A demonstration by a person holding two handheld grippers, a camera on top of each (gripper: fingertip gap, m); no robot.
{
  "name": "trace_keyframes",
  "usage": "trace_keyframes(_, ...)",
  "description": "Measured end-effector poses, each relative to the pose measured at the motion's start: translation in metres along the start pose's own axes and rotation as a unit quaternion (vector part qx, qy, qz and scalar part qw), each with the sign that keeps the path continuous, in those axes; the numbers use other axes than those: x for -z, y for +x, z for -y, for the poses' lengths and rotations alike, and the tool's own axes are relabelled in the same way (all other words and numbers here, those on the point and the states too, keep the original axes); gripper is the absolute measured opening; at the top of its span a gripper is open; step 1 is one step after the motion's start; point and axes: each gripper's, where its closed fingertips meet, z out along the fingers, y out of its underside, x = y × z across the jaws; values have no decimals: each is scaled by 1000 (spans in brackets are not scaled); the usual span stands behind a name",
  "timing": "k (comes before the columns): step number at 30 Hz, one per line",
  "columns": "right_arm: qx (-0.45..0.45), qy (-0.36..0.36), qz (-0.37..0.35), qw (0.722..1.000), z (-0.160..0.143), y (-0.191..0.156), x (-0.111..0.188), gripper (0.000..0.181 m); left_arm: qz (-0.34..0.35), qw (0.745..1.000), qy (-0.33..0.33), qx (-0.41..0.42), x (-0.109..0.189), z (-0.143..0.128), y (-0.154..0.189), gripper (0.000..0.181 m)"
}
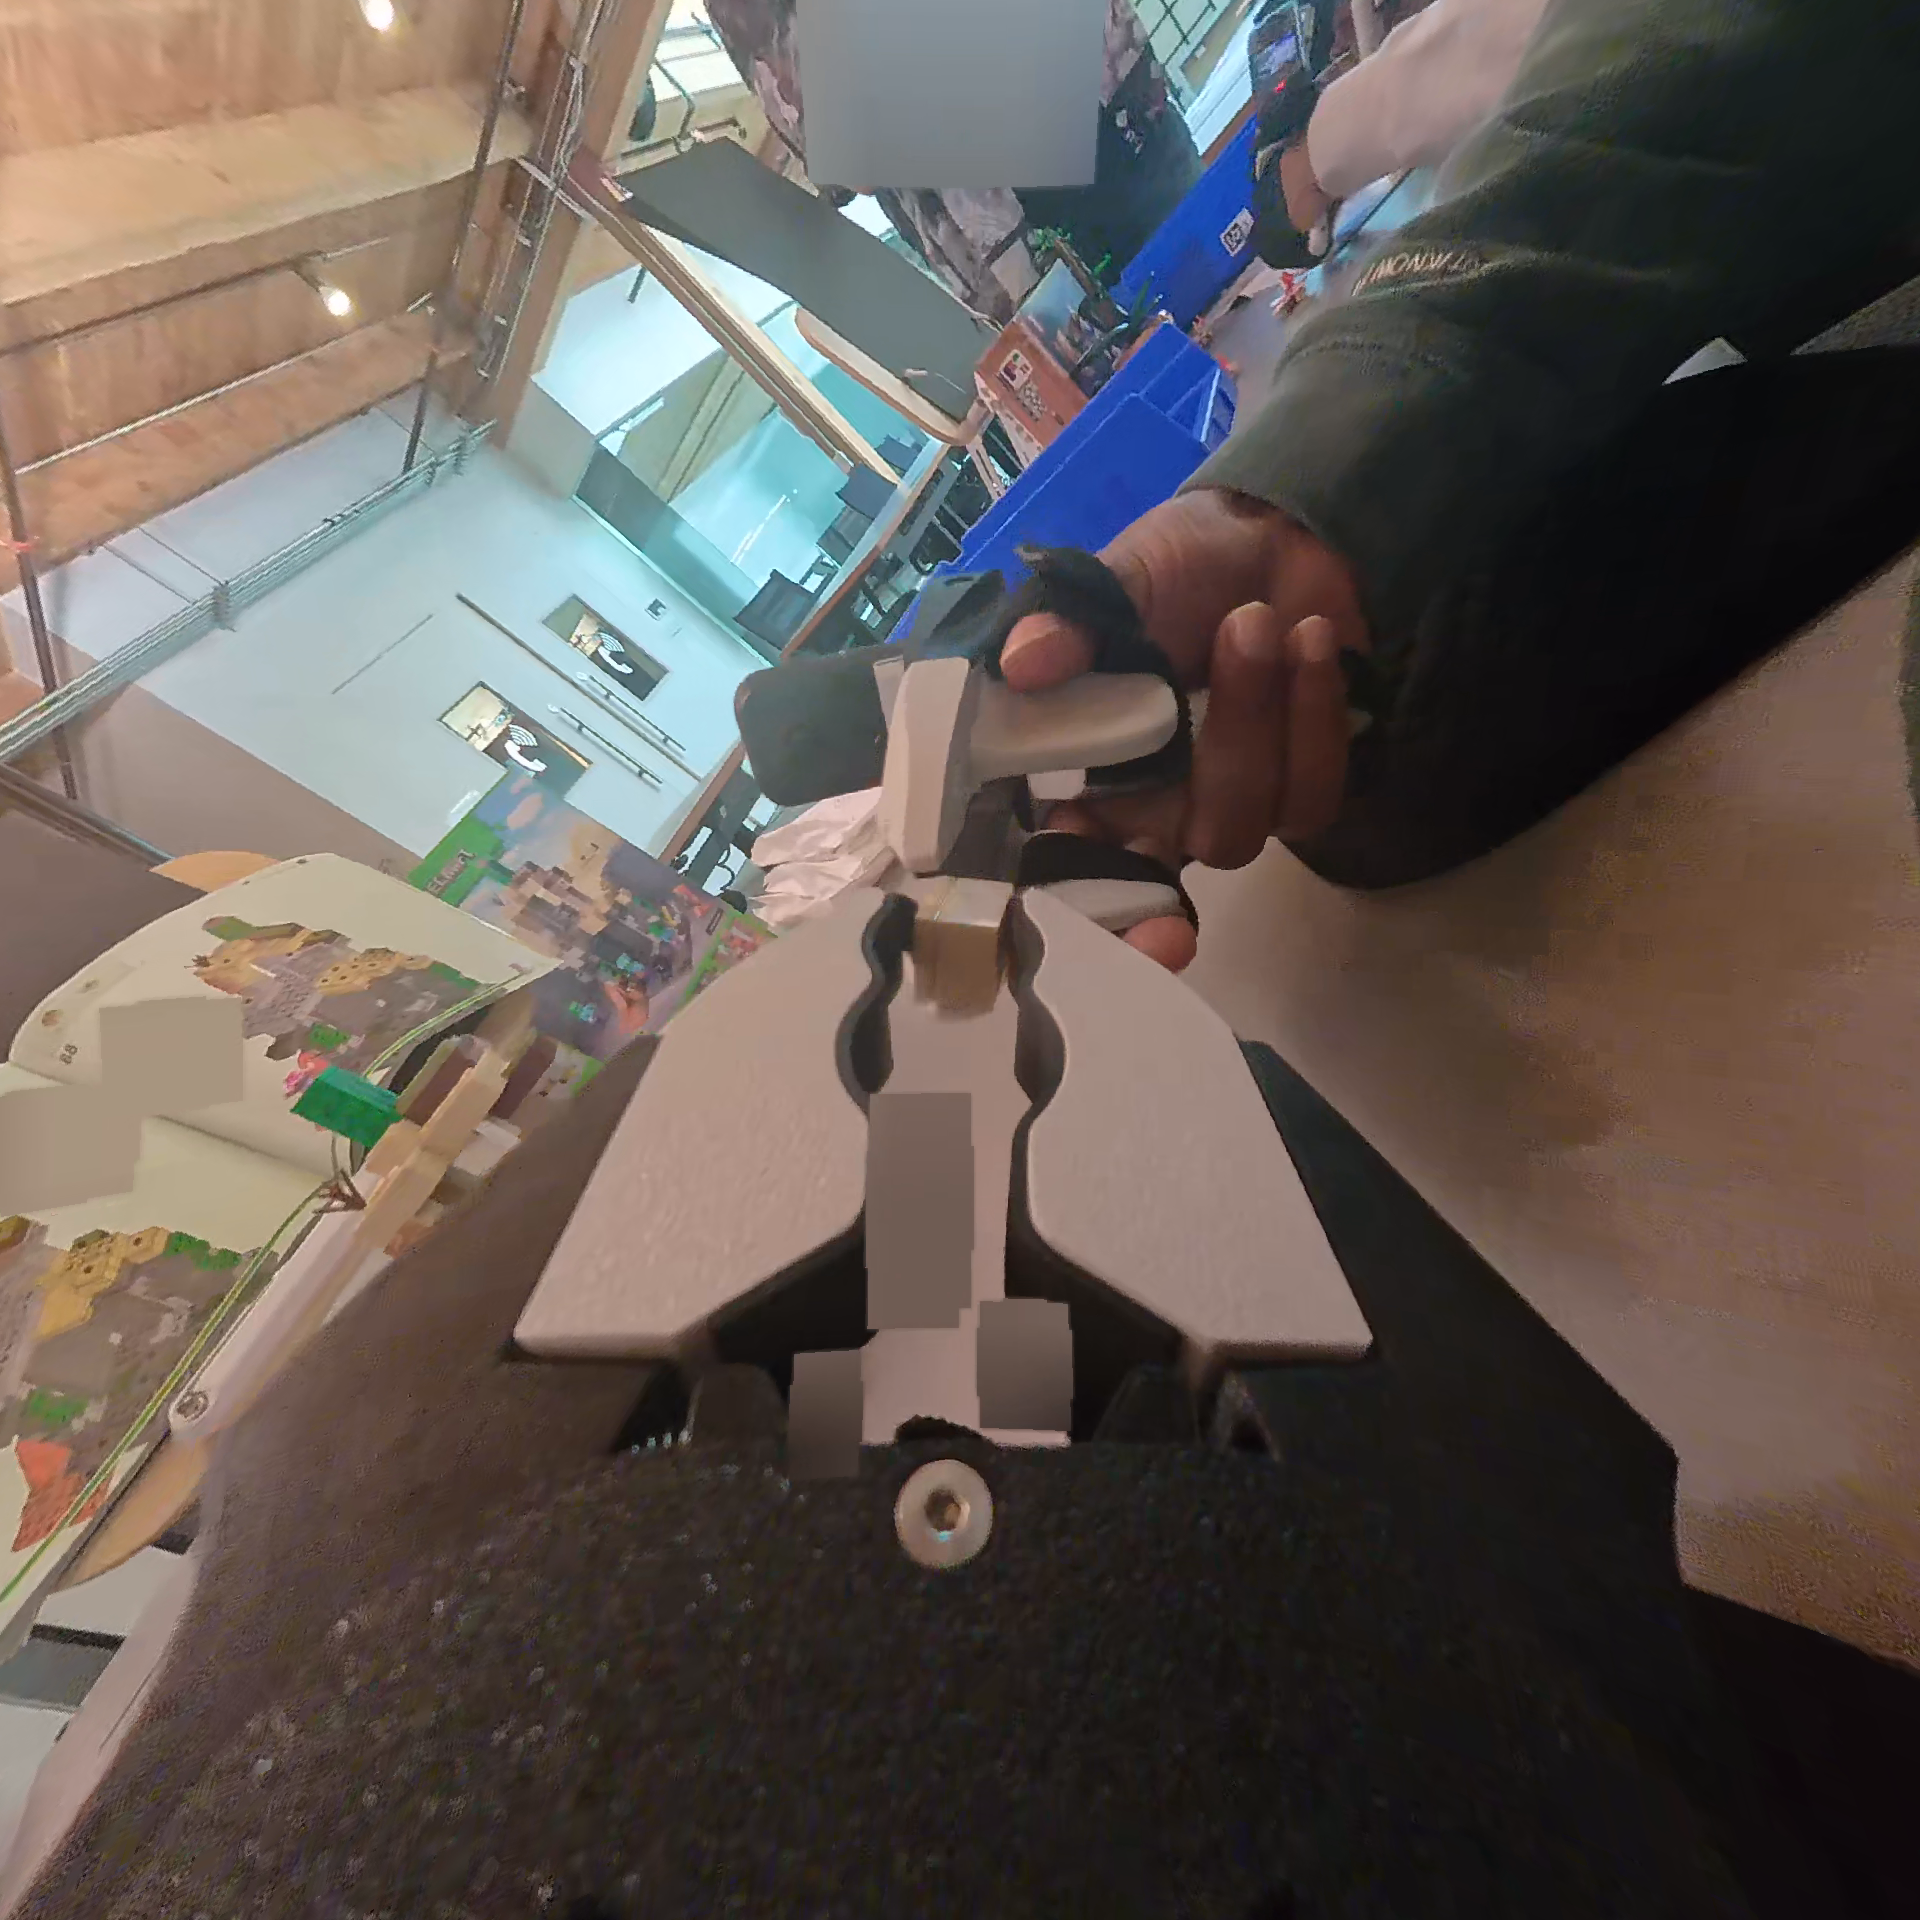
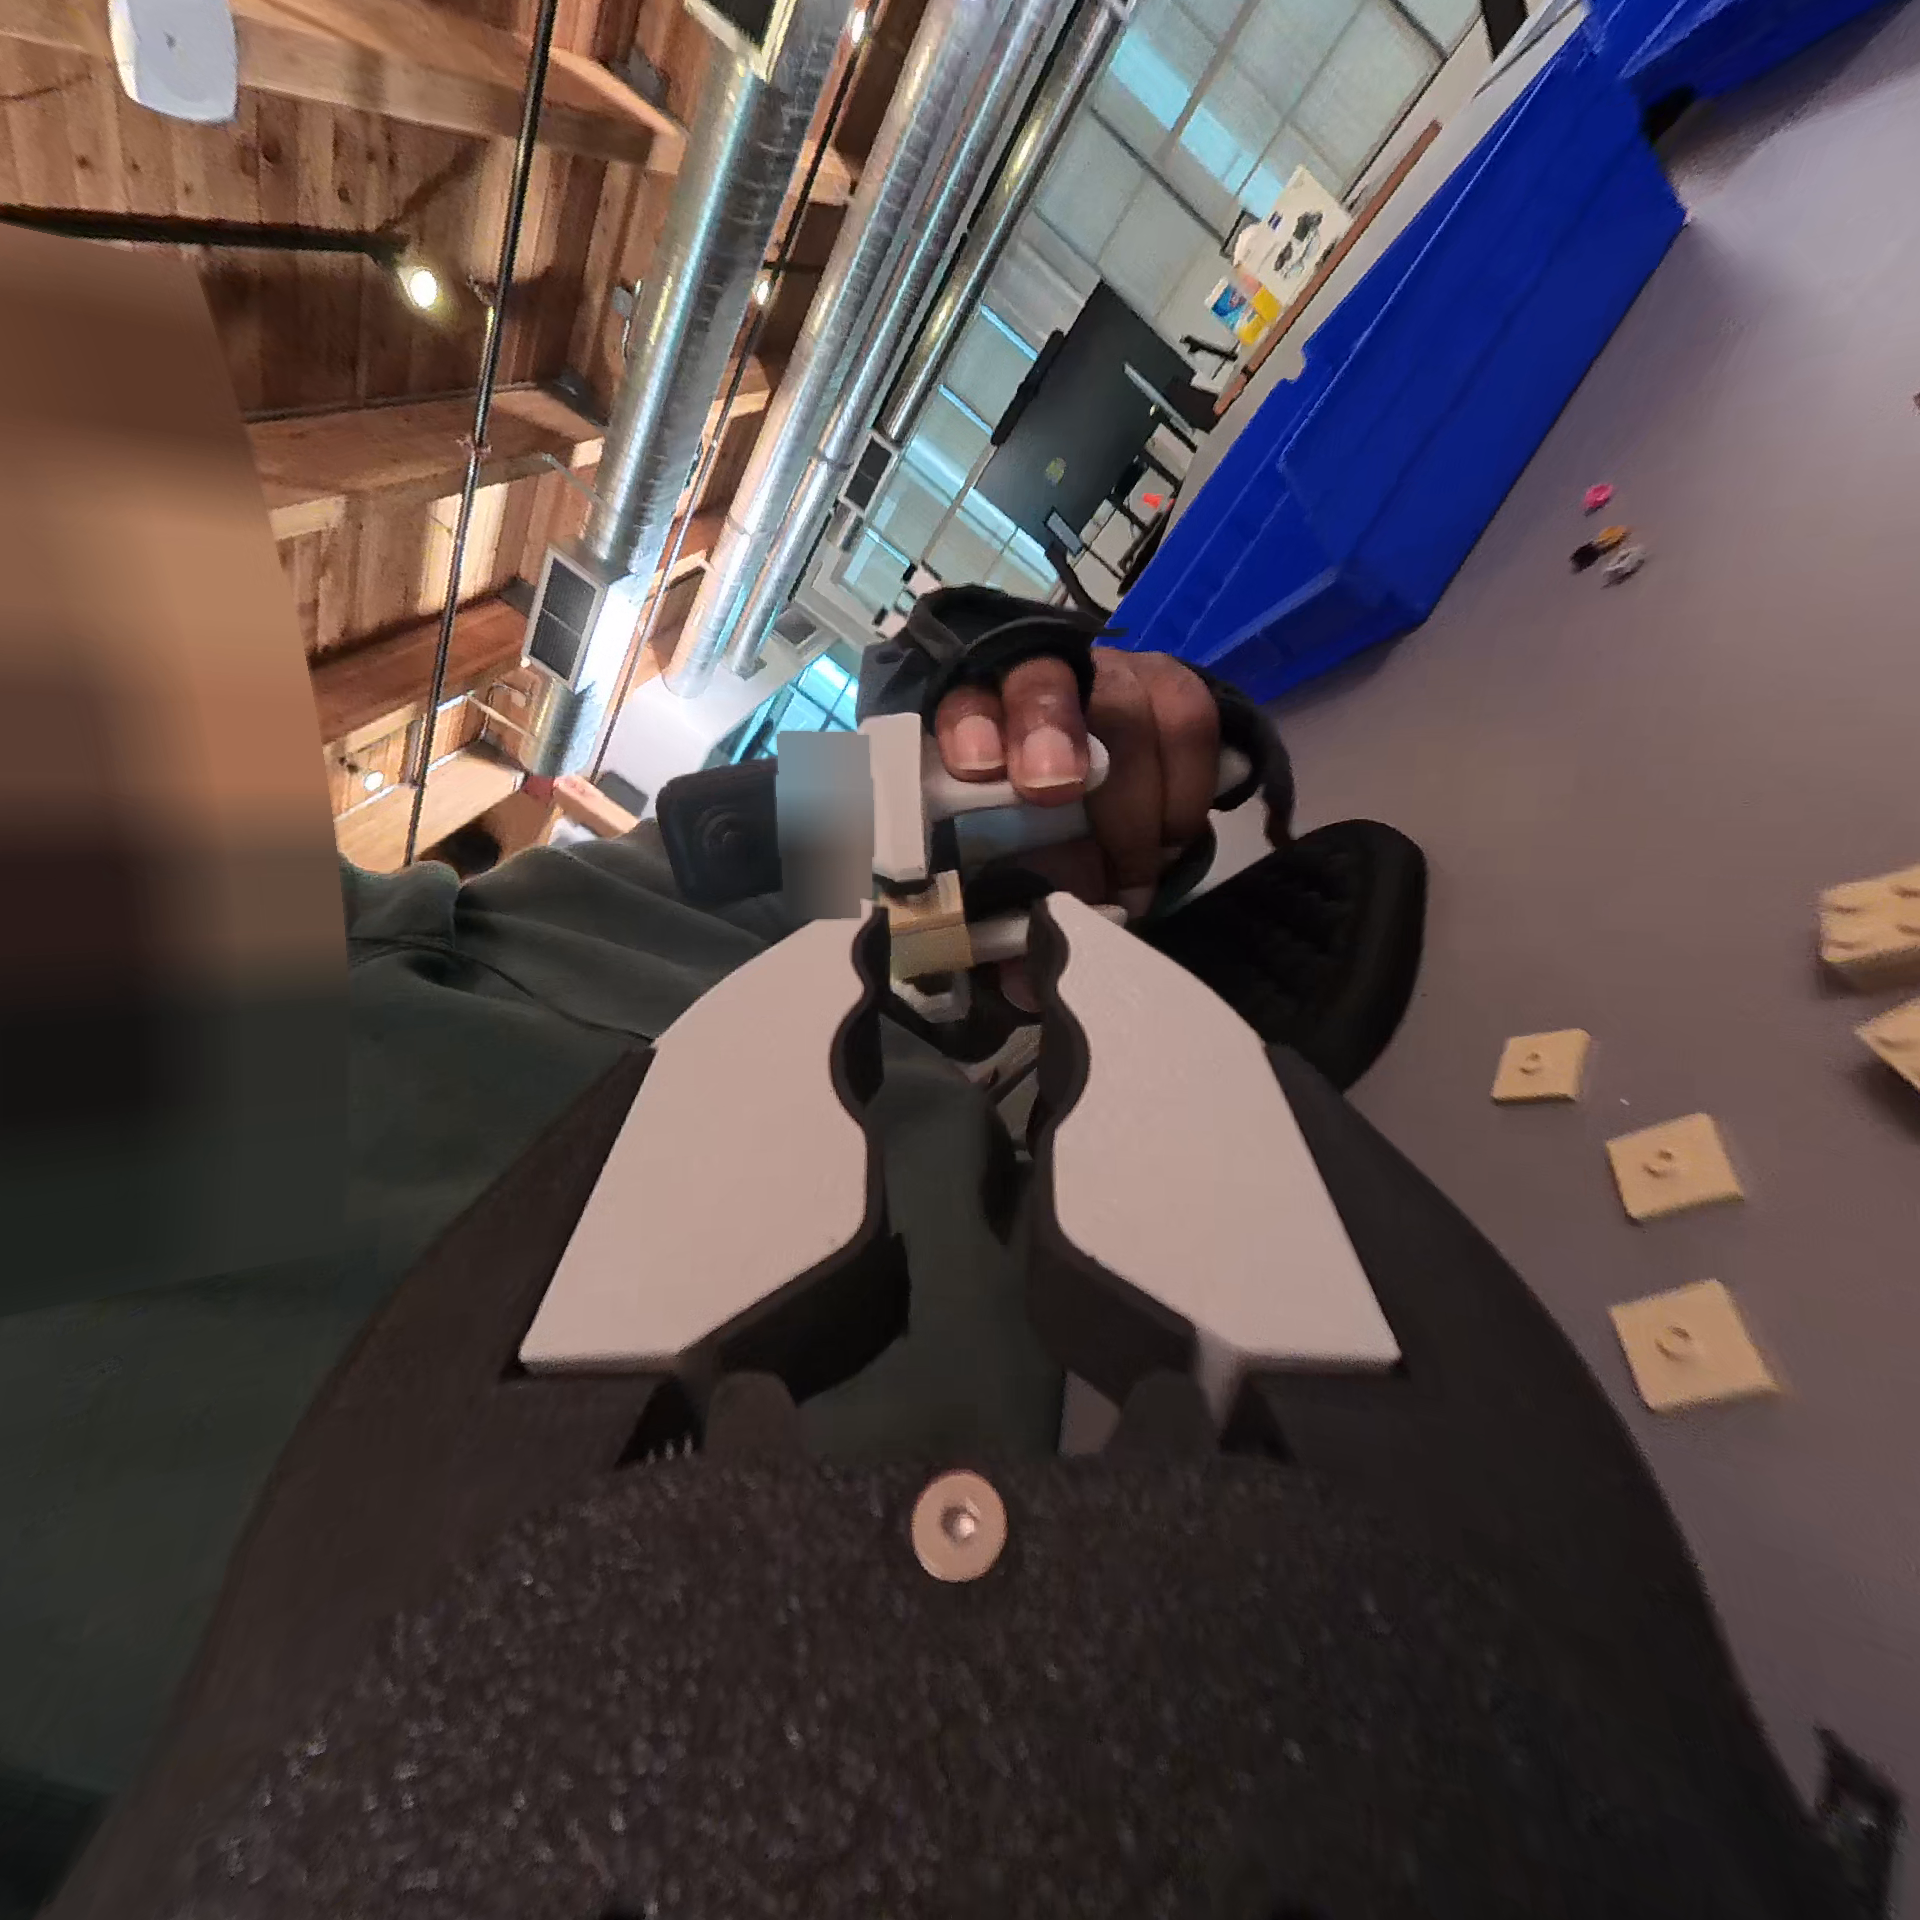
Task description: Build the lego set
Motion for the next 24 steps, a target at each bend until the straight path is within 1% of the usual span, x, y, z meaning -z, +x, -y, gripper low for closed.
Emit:
trace_keyframes(2,10,14,-12,1000,2,0,11,25,-3,1000,1,1,-5,1,0,19)
trace_keyframes(5,51,23,-44,997,3,-1,27,26,-16,1000,0,4,-16,4,4,18)
trace_keyframes(7,74,21,-58,995,3,-6,33,30,-24,1000,4,3,-23,8,6,18)
trace_keyframes(11,114,11,-73,991,0,-20,36,41,-35,999,16,-5,-39,20,3,17)
trace_keyframes(14,128,8,-70,989,1,-29,35,43,-46,999,21,-9,-49,30,1,17)
trace_keyframes(16,134,11,-65,989,3,-34,34,42,-48,998,24,-10,-56,36,-1,17)
trace_keyframes(18,142,20,-61,988,6,-39,34,36,-49,998,26,-10,-61,39,-3,17)
trace_keyframes(22,142,39,-40,988,10,-46,36,19,-46,999,18,-12,-66,38,-7,17)
trace_keyframes(24,136,45,-39,989,12,-45,37,18,-45,999,18,-8,-68,37,-8,17)
